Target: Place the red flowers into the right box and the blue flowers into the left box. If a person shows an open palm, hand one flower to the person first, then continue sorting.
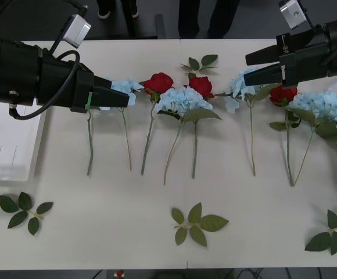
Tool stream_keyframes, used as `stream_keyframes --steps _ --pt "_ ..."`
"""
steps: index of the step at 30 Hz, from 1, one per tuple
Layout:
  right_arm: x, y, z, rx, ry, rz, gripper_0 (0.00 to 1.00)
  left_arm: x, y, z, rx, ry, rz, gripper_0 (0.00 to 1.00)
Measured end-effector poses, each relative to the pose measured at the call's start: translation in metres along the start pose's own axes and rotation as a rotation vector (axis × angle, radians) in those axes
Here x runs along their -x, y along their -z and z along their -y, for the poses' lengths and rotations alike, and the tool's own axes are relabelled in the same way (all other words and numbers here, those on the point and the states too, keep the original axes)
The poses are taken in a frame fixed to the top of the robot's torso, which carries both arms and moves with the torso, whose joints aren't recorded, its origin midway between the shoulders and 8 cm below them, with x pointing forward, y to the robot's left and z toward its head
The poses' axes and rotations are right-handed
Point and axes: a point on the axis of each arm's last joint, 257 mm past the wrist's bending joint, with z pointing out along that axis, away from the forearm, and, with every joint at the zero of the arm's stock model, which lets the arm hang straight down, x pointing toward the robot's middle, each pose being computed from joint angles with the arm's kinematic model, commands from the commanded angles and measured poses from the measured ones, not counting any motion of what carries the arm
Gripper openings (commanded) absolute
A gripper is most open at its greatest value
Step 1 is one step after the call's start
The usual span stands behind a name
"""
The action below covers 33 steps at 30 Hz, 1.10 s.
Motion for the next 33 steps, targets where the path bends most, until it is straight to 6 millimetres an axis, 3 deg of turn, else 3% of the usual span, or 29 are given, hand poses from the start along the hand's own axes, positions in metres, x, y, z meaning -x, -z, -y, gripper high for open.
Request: stream_keyframes --steps 2,6,11,18,20,25,27,33 --pt "-0.001 -0.001 0.0 0.001 -0.003 -0.001 0.8 -0.01 -0.003 -0.003 -0.002 0.02 -0.017 1.0" --pt "-0.029 -0.009 0.0 0.01 -0.077 0.005 0.77 -0.051 -0.014 -0.009 -0.024 0.113 -0.075 1.0" --pt "-0.04 -0.011 0.006 -0.015 -0.095 -0.005 0.74 -0.062 -0.014 -0.015 -0.019 0.139 -0.093 1.0" --pt "-0.016 0.017 0.046 -0.171 -0.136 -0.017 0.73 -0.068 0.001 -0.04 0.043 0.157 -0.126 1.0" --pt "-0.02 0.028 0.063 -0.244 -0.166 -0.047 0.73 -0.068 0.002 -0.055 0.076 0.168 -0.133 1.0" --pt "-0.051 0.056 0.094 -0.395 -0.184 -0.175 0.71 -0.076 -0.004 -0.093 0.17 0.194 -0.165 1.0" --pt "-0.068 0.065 0.094 -0.416 -0.255 -0.232 0.72 -0.083 -0.003 -0.107 0.211 0.245 -0.19 1.0" --pt "-0.103 0.08 0.06 -0.375 -0.578 -0.348 0.71 -0.087 0.02 -0.149 0.394 0.54 -0.176 1.0"
